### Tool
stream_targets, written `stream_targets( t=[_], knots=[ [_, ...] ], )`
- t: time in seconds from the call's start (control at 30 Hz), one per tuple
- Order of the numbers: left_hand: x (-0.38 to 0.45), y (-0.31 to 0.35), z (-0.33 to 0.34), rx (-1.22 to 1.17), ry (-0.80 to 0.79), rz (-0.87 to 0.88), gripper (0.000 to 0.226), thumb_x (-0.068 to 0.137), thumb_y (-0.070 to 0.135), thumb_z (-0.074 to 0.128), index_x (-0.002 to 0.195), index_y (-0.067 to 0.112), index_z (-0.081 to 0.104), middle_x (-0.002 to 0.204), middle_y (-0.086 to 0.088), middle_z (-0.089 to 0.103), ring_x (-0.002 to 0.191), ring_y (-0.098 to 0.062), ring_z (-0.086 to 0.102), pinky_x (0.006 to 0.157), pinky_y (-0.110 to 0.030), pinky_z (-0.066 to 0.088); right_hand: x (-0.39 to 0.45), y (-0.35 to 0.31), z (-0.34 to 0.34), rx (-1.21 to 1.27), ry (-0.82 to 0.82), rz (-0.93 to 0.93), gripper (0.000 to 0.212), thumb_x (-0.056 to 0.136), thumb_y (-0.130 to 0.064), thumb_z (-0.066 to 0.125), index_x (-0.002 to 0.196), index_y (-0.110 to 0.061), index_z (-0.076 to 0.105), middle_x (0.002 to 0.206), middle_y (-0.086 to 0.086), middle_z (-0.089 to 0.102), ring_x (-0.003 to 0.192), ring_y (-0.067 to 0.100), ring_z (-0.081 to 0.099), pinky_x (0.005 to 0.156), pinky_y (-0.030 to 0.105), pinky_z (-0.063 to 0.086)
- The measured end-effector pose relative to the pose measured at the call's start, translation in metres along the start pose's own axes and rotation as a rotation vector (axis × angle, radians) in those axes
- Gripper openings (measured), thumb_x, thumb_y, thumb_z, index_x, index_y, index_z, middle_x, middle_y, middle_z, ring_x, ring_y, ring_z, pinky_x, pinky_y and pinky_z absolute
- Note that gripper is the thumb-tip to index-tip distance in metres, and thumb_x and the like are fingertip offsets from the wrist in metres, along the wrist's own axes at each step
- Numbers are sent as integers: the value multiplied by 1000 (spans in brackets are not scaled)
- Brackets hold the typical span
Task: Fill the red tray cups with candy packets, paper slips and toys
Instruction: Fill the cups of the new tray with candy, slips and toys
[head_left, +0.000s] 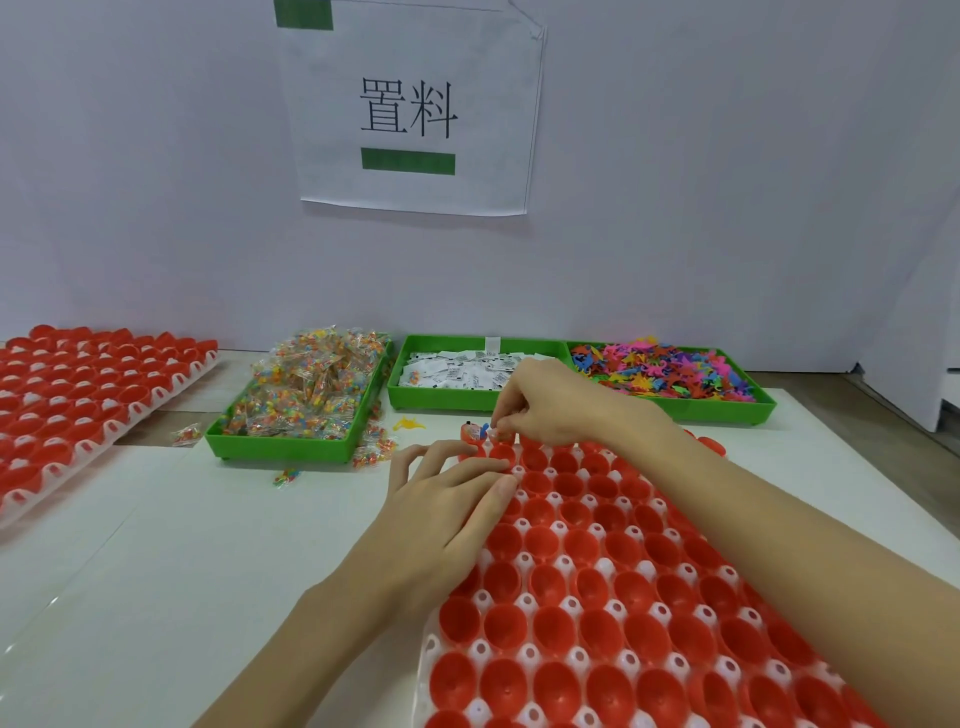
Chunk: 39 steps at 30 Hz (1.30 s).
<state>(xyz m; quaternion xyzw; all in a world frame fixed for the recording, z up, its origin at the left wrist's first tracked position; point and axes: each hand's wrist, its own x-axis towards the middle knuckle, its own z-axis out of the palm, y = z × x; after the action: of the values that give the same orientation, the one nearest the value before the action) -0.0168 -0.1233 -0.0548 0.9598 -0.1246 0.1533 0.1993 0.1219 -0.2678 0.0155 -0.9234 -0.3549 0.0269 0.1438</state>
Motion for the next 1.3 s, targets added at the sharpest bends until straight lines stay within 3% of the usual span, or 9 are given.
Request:
stream_targets(
  t=[0.13,0.3,0.47,0.7,0.87,1.0,1.07,1.17,1.3],
  knots=[
    [0,-1,1,3,-7,2,72,100,63,0,135,47,61,140,36,50,140,12,18,117,-24,-2,-2,-1,-5,4,4,-13,15,94,-14,71,106,-13,80,100,0,79,90,10,72,86,25,57],
    [0,-3,2,5,-10,5,71,101,62,0,135,46,61,141,35,50,140,13,17,116,-21,-5,-1,-1,-3,18,59,-13,6,88,-8,76,91,-10,79,88,2,77,81,9,71,71,14,55],
    [-1,-3,2,10,-18,8,72,100,62,0,136,46,60,142,35,50,140,12,21,119,-28,0,-1,-2,5,10,72,6,5,86,-5,76,86,-10,77,87,2,76,83,12,70,81,28,60],
    [0,-2,2,-15,-8,16,76,99,64,0,137,43,62,145,34,50,142,13,21,120,-33,4,-9,9,-4,61,111,13,17,95,-27,71,99,-14,80,96,-3,76,87,6,68,86,27,59],
    [0,-3,4,-188,18,3,81,96,73,0,132,43,66,144,36,49,142,17,24,118,-24,2,-32,23,-20,234,185,97,22,98,-37,64,104,-21,78,94,-6,76,88,5,70,87,30,57],
    [1,-6,-2,-337,96,-13,59,106,53,18,121,40,73,131,42,57,138,12,38,115,-21,10,-69,38,-33,457,267,128,19,100,-33,63,101,-22,78,87,-6,78,83,5,73,69,23,58],
    [3,-11,-7,-357,206,-23,58,106,52,22,113,36,77,116,36,67,125,9,51,108,-19,22,-93,48,-33,577,323,143,18,101,-30,62,100,-23,78,87,-6,79,81,4,73,59,16,53],
    [6,-28,-22,-214,442,-67,41,105,39,42,103,19,78,99,15,73,98,-10,64,89,-29,41,-126,66,-30,739,404,177,20,101,-29,60,101,-25,80,92,-2,79,87,11,74,69,22,56],
    [4,-72,-35,218,539,-236,28,96,18,57,110,0,73,110,-18,69,104,-42,61,91,-52,46,-158,84,-17,958,492,254,24,101,-29,57,100,-23,81,94,9,77,89,20,72,74,30,53]
  ],
)
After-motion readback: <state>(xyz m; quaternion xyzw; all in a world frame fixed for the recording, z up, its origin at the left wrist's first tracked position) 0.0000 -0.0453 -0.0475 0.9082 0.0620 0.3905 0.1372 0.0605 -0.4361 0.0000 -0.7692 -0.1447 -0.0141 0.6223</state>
